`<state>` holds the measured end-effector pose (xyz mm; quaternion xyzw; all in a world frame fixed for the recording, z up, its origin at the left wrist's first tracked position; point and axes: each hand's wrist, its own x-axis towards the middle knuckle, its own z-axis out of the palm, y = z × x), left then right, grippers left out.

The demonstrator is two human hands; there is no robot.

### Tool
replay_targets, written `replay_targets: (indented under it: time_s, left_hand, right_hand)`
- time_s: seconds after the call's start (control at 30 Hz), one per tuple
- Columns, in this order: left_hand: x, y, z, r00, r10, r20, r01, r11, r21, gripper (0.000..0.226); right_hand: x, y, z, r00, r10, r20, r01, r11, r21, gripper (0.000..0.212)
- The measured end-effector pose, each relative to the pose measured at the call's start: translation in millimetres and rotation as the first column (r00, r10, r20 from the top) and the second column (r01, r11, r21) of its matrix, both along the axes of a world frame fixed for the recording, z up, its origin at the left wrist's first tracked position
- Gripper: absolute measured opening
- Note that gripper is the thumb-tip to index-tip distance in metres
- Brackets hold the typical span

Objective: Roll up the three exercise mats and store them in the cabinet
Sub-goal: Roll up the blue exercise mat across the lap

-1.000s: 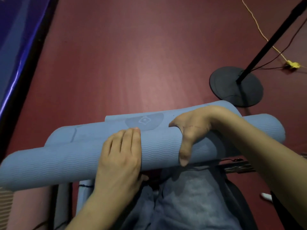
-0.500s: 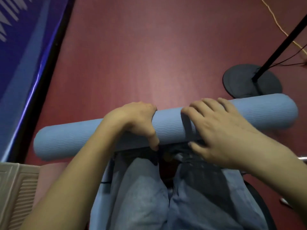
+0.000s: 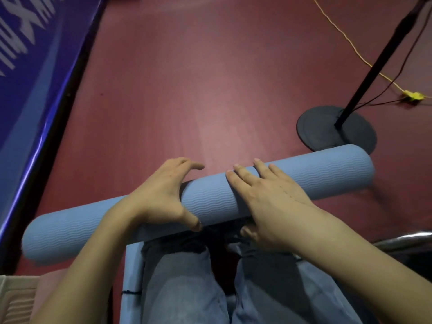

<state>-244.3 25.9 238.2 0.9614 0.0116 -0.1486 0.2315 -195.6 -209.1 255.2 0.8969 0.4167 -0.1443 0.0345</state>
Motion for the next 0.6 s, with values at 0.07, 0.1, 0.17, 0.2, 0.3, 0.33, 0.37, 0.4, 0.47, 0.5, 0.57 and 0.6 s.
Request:
replay_targets:
  time_s: [0.07,0.1,0.17,0.2,0.3,0.33,0.37,0.4,0.47,0.5,0.57,0.6]
  left_hand:
    - [-11.5,6.7,-0.6,0.994,0.068,0.086,-0.071,0.997,0.026,0.112]
    - [-18.2,11.2,0.1,0.987,0.112,0.113,-0.116,0.993,0.025,0.108]
    - [-29.1,18.5,2.6,0.975,0.174,0.135,-0.177,0.984,0.017,0.098]
    - [-31.9,19.5,3.5,0.972,0.182,0.149,-0.189,0.981,0.035,0.093]
    - [-32.9,13.6,0.4,0.974,0.122,0.189,-0.164,0.960,0.228,0.100]
    - [-31.7,10.6,-2.7,0.978,0.082,0.193,-0.140,0.940,0.312,0.110]
    - [-30.4,8.0,-5.9,0.982,0.054,0.181,-0.120,0.917,0.379,0.119]
    - [-28.4,6.7,-8.7,0.987,0.044,0.157,-0.107,0.899,0.424,0.126]
    - [-21.8,7.5,-11.3,0.993,0.041,0.109,-0.088,0.879,0.468,0.133]
    - [-17.8,8.4,-11.6,0.996,0.039,0.086,-0.076,0.871,0.486,0.135]
    - [-9.2,9.2,-13.7,0.998,0.031,0.051,-0.053,0.851,0.522,0.134]
    - [-5.2,9.5,-15.4,0.999,0.028,0.045,-0.048,0.844,0.535,0.131]
  right_hand:
    - [5.3,4.6,-0.3,1.000,0.004,-0.002,-0.004,1.000,0.009,0.110]
    - [8.4,8.3,-0.9,1.000,0.001,-0.004,-0.001,1.000,0.006,0.114]
    - [16.5,17.9,-4.3,1.000,0.005,-0.012,-0.005,1.000,-0.014,0.124]
    - [20.4,22.8,-6.1,1.000,0.009,-0.013,-0.010,0.999,-0.032,0.130]
    - [30.9,35.5,-11.0,1.000,0.005,-0.012,-0.006,0.998,-0.069,0.135]
    - [34.7,38.1,-12.3,1.000,0.006,-0.008,-0.007,0.997,-0.072,0.132]
    - [39.0,39.8,-13.6,1.000,0.011,-0.002,-0.011,0.997,-0.071,0.129]
    - [43.5,40.2,-15.4,1.000,0.014,0.004,-0.014,0.998,-0.062,0.127]
    - [53.1,38.3,-20.2,1.000,0.016,0.015,-0.015,1.000,-0.020,0.126]
    - [57.2,36.6,-23.0,1.000,0.017,0.020,-0.017,1.000,0.000,0.126]
    - [64.0,33.4,-28.8,0.999,0.022,0.044,-0.023,1.000,0.020,0.123]
    - [66.8,32.6,-31.1,0.998,0.024,0.057,-0.025,0.999,0.023,0.121]
